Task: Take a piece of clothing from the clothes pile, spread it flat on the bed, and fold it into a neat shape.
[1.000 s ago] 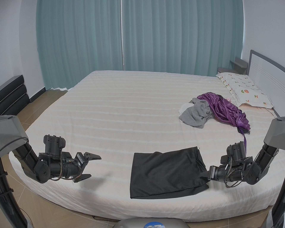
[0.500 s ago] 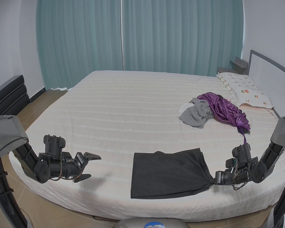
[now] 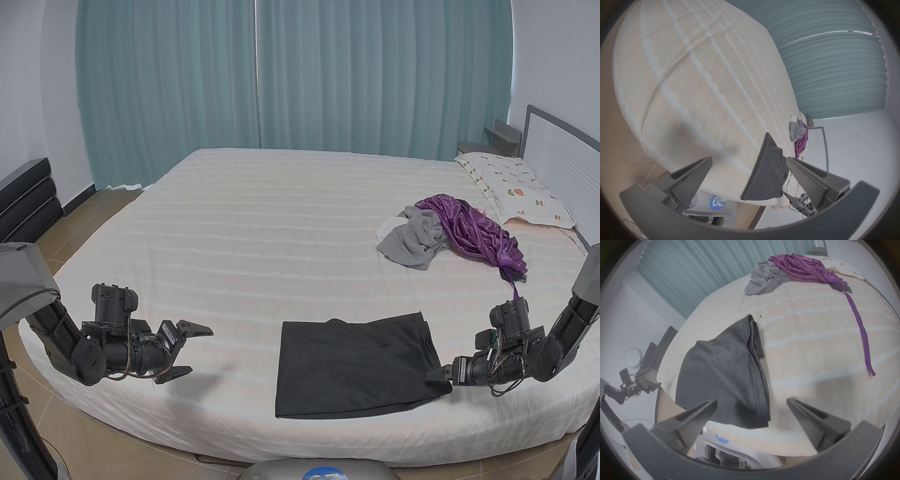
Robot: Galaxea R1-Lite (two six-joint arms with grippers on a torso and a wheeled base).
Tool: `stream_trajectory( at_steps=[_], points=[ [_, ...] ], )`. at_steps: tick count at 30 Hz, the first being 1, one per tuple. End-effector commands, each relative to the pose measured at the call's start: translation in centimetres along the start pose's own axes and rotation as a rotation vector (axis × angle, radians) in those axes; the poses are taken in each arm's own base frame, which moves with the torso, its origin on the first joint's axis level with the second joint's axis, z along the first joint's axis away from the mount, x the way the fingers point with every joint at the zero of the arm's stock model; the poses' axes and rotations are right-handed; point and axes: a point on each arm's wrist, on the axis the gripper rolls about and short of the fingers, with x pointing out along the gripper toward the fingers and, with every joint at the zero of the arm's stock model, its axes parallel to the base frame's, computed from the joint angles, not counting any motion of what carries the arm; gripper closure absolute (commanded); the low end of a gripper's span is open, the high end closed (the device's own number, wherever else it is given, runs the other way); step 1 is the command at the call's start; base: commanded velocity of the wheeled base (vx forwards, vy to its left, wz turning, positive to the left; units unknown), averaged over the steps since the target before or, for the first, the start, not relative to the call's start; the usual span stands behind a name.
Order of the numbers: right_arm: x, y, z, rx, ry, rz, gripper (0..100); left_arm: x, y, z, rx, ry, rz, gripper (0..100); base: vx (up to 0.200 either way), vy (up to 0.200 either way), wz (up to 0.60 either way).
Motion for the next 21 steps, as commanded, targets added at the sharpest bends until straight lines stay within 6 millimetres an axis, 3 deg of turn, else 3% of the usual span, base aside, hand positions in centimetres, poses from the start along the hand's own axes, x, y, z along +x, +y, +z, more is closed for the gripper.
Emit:
stream_trajectory(
  at_steps=[1,8,10,21],
  points=[
    [0.3,0.4,1.3,0.024,-0.04,0.023,0,0.0,0.0,0.0,0.0,0.001,0.001,0,0.0,0.0,0.0],
    [2.1,1.6,4.5,0.186,-0.098,0.092,0,0.0,0.0,0.0,0.0,0.001,0.001,0,0.0,0.0,0.0],
    [3.8,1.8,5.6,0.231,-0.118,0.111,0,0.0,0.0,0.0,0.0,0.001,0.001,0,0.0,0.0,0.0],
    [8.0,1.5,8.3,0.285,-0.237,0.169,0,0.0,0.0,0.0,0.0,-0.001,0.001,0,0.0,0.0,0.0]
  ],
)
